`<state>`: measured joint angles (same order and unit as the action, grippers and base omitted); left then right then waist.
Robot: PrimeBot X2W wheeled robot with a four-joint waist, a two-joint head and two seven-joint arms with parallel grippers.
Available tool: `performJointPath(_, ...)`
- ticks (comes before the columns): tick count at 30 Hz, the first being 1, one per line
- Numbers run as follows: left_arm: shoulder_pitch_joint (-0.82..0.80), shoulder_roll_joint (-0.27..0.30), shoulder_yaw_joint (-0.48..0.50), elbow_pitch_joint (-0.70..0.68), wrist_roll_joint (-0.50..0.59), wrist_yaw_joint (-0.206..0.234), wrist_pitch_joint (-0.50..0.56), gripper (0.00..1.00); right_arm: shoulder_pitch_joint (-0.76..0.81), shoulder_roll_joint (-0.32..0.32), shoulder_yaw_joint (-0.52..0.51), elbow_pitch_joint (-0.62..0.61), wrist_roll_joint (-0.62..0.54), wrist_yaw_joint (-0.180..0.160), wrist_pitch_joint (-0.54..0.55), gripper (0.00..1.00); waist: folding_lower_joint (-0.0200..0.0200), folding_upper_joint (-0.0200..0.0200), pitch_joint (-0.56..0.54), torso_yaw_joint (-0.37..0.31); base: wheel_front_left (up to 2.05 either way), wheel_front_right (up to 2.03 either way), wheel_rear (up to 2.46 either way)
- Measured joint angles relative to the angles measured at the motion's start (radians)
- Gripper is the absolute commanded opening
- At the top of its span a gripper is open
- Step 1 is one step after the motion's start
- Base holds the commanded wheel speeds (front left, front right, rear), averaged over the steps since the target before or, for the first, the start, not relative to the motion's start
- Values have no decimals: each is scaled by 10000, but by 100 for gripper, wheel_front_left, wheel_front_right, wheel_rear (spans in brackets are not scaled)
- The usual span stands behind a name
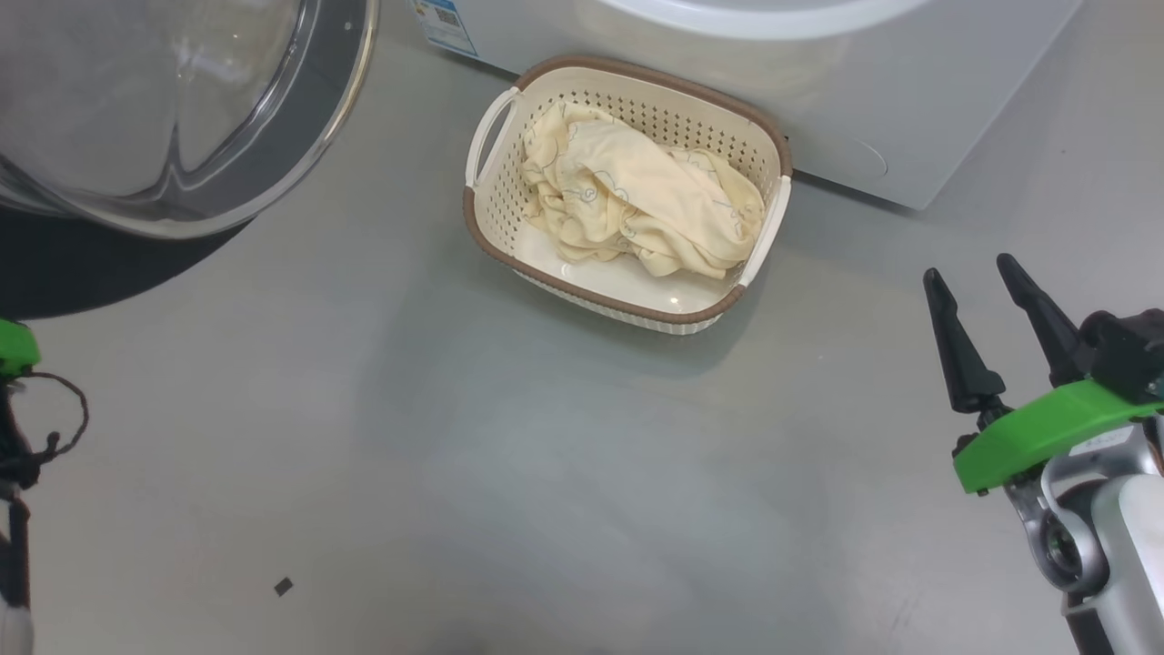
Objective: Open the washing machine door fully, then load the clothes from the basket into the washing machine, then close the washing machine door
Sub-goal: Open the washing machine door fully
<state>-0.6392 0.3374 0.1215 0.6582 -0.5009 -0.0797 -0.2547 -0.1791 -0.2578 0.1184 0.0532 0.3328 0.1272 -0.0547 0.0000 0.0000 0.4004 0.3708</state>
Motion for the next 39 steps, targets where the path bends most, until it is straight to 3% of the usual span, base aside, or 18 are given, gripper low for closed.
performJointPath(5, -506, 257, 249, 596, 31, -165, 0, 0, -35, -196, -105, -245, -90, 0, 215, 100, 0, 0, 234, 87, 0, 0, 0)
performJointPath(16, -829, 272, 499, 995, 535, -259, 0, 0, -38, -242, -134, -407, -171, 0, 378, 100, 0, 0, 350, 195, 0, 0, 0)
performJointPath(31, -635, 261, 637, 1085, 1057, -443, -2, 0, -35, -29, 163, 144, -40, 0, 31, 100, 0, 0, -617, 51, 0, 0, 0)
performJointPath(39, 15, 82, -305, 560, 1490, -476, -2, 0, -30, 205, 230, 589, 121, 0, -370, 100, -1, 0, -1291, -112, 0, 0, 0)
